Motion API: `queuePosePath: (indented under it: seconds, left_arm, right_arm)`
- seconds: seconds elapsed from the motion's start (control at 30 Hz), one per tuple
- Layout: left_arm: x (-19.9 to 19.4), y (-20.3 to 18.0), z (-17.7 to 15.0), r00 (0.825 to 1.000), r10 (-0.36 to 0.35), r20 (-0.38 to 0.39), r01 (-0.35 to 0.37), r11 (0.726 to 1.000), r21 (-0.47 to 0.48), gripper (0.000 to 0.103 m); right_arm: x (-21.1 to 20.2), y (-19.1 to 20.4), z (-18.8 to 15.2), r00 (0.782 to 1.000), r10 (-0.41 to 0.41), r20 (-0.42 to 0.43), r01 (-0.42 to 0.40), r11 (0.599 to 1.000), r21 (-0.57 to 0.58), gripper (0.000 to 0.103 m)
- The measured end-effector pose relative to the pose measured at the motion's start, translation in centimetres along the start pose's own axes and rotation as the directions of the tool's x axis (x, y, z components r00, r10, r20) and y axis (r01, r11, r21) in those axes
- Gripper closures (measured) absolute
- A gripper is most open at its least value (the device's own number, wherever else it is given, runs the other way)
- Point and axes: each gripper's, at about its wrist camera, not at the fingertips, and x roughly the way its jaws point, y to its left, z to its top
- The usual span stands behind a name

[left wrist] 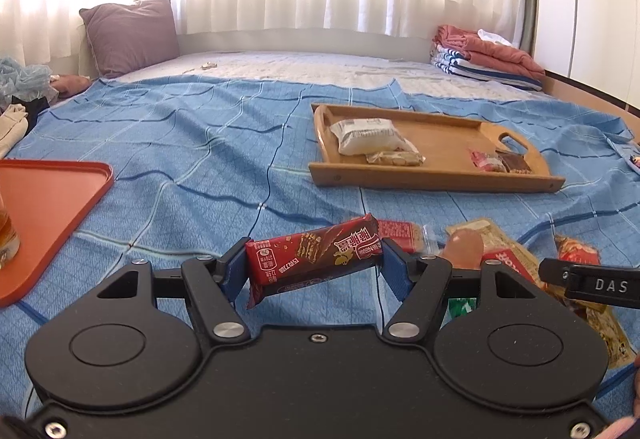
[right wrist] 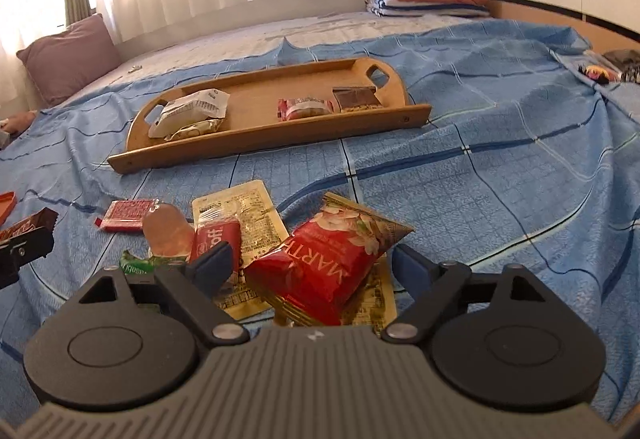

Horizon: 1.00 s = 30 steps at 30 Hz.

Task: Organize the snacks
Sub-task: 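Grasp the red chocolate bar with the left tool while the right tool grasps the red chips bag, then carry the chocolate bar and chips bag onto the wooden tray and open both tools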

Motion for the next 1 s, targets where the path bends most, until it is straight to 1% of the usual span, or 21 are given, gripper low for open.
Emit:
queuePosePath:
  seconds: [0.03, 0.07, 0.1, 0.13, 0.17, 0.33, 0.4, 0.47, 0.53, 0.63, 0.77, 0.83, 0.9, 1.0]
  left_arm:
    - [0.1, 0.0, 0.3, 1.000, -0.001, 0.004, 0.001, 1.000, 0.003, 0.038]
    - [0.2, 0.0, 0.6, 1.000, -0.001, 0.009, 0.001, 1.000, 0.007, 0.038]
    - [0.3, -0.1, 0.8, 1.000, -0.003, 0.011, 0.002, 1.000, 0.010, 0.038]
    - [0.5, -0.1, 1.0, 1.000, -0.005, 0.013, 0.005, 1.000, 0.012, 0.038]
    - [0.6, -0.2, 1.2, 1.000, -0.008, 0.015, 0.008, 1.000, 0.014, 0.038]
    - [1.3, -0.6, 2.6, 0.999, -0.039, 0.025, 0.038, 0.999, 0.027, 0.038]
    - [1.7, -0.6, 3.4, 0.998, -0.059, 0.017, 0.059, 0.998, 0.026, 0.038]
    - [2.5, -0.6, 4.6, 0.996, -0.084, -0.007, 0.084, 0.996, 0.020, 0.038]
    - [3.3, -0.5, 6.2, 0.995, -0.098, -0.015, 0.098, 0.995, 0.017, 0.038]
    - [4.2, -0.6, 8.7, 0.994, -0.108, 0.003, 0.108, 0.994, 0.023, 0.038]
    - [6.2, -0.4, 12.7, 0.986, -0.163, -0.022, 0.163, 0.987, -0.013, 0.038]
    - [7.2, -0.5, 14.5, 0.986, -0.169, -0.015, 0.168, 0.986, -0.012, 0.038]
    - [8.4, -0.7, 16.5, 0.984, -0.176, -0.012, 0.176, 0.984, -0.011, 0.038]
    - [10.6, -0.8, 19.1, 0.980, -0.198, -0.034, 0.197, 0.980, -0.031, 0.038]
  right_arm:
    - [0.2, -0.1, 0.1, 1.000, 0.012, -0.007, -0.012, 1.000, 0.013, 0.028]
    - [0.1, -0.1, 0.1, 1.000, 0.006, -0.002, -0.006, 1.000, 0.011, 0.040]
    - [0.1, 0.0, 0.1, 1.000, 0.001, 0.002, -0.001, 1.000, 0.000, 0.045]
    - [-0.1, 0.0, 0.1, 1.000, 0.007, 0.005, -0.007, 1.000, -0.004, 0.047]
    - [-0.3, -0.1, 0.2, 1.000, 0.014, 0.007, -0.014, 1.000, -0.005, 0.051]
    - [-1.2, 0.2, 0.9, 0.999, 0.025, 0.028, -0.024, 0.998, -0.052, 0.052]
    - [-1.6, 0.1, 1.7, 0.999, 0.040, 0.034, -0.038, 0.998, -0.050, 0.052]
    - [-1.6, -0.1, 2.9, 0.998, 0.061, 0.032, -0.060, 0.997, -0.038, 0.052]
    - [-1.6, -0.4, 4.3, 0.997, 0.077, 0.032, -0.076, 0.997, -0.031, 0.052]
    - [-1.5, -0.8, 6.8, 0.994, 0.103, 0.036, -0.102, 0.995, -0.025, 0.052]
    - [-0.8, -1.3, 10.3, 0.990, 0.137, 0.037, -0.137, 0.990, -0.018, 0.052]
    - [-0.2, -1.5, 12.0, 0.986, 0.164, 0.039, -0.163, 0.986, -0.015, 0.052]
    - [0.6, -1.4, 13.8, 0.986, 0.162, 0.042, -0.161, 0.986, -0.037, 0.052]
    - [2.2, -1.1, 16.4, 0.988, 0.149, 0.041, -0.146, 0.987, -0.067, 0.052]
